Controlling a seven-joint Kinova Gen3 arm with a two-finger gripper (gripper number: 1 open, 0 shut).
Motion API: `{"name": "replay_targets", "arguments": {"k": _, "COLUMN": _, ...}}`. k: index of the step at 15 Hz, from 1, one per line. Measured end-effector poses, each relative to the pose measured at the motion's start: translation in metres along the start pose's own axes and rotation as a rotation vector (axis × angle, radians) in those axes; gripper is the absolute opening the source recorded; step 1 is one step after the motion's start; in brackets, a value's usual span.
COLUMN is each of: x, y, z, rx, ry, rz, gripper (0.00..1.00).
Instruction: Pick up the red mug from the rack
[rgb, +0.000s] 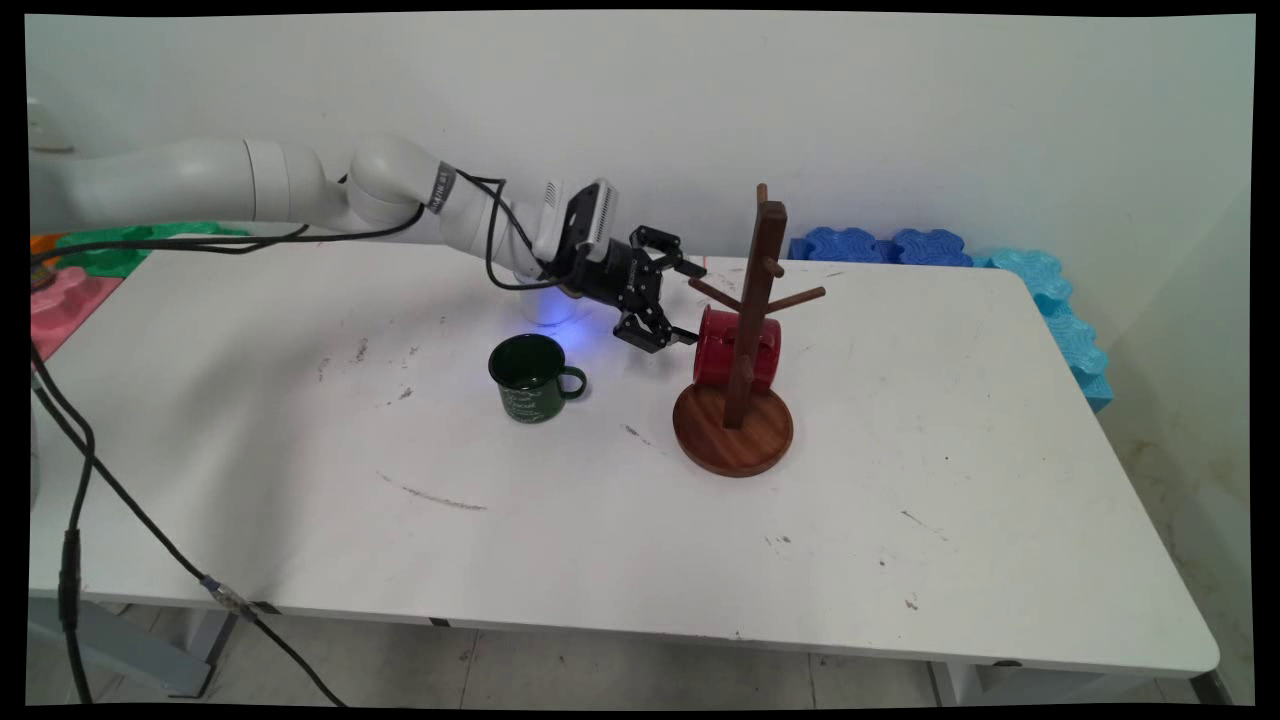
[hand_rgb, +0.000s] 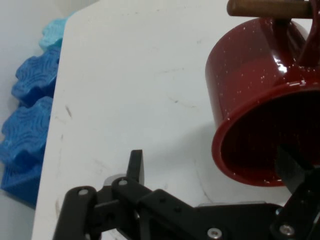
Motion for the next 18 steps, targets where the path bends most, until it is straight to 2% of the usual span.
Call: {"name": "replay_targets", "arguments": {"k": 18, "x": 0.016, "y": -0.004, "z": 0.025, "rx": 0.002, "ry": 0.034, "rz": 0.126, "gripper": 1.00}}
